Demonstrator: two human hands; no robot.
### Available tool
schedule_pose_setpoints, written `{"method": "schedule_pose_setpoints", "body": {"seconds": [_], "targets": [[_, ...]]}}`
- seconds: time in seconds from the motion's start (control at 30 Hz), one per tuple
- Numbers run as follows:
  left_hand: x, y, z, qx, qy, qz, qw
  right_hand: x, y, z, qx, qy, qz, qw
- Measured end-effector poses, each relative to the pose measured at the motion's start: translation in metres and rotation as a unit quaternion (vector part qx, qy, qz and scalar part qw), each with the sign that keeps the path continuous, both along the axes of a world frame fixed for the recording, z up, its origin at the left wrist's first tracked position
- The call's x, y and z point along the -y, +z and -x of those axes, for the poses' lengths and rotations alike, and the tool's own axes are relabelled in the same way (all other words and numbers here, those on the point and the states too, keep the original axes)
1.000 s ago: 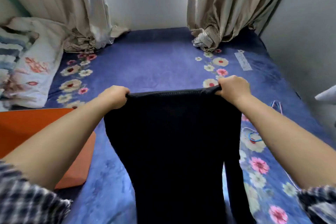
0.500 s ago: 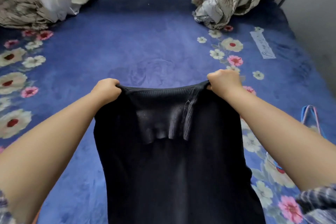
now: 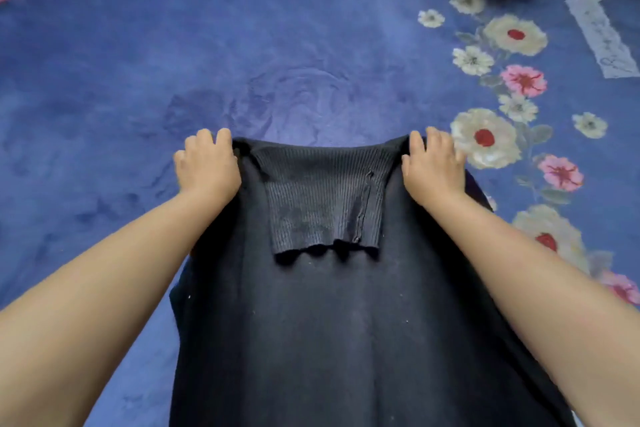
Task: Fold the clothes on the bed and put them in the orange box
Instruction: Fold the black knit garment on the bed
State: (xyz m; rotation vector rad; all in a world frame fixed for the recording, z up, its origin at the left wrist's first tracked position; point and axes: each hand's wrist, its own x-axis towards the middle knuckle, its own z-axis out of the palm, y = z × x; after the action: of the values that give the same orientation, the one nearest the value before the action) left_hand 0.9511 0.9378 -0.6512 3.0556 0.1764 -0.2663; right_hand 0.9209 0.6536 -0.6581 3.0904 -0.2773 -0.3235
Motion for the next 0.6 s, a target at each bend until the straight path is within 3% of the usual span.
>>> {"method": "schedule_pose_setpoints", "body": {"seconds": [0.23, 0.37, 0.47, 0.53, 0.6], "targets": [[0.001, -0.056, 0.026, 0.003, -0.019, 0.050, 0.999, 0.000, -0.056, 0.019, -0.045, 0.003, -0.043, 0.998], [0.000, -0.050, 0.026, -0.042, -0.014, 0.069, 0.997, -0.001, -0.053, 0.013, -0.088, 0.004, -0.039, 0.995], [-0.001, -0.035, 0.044, -0.066, 0.014, 0.136, 0.988, -0.002, -0.042, 0.019, -0.114, 0.011, -0.063, 0.991], [-0.003, -0.027, 0.066, -0.073, 0.028, 0.177, 0.981, -0.002, -0.035, 0.039, -0.130, 0.031, -0.083, 0.988], [-0.003, -0.024, 0.098, -0.088, 0.032, 0.153, 0.984, -0.005, -0.034, 0.083, -0.123, 0.040, -0.076, 0.989]]}}
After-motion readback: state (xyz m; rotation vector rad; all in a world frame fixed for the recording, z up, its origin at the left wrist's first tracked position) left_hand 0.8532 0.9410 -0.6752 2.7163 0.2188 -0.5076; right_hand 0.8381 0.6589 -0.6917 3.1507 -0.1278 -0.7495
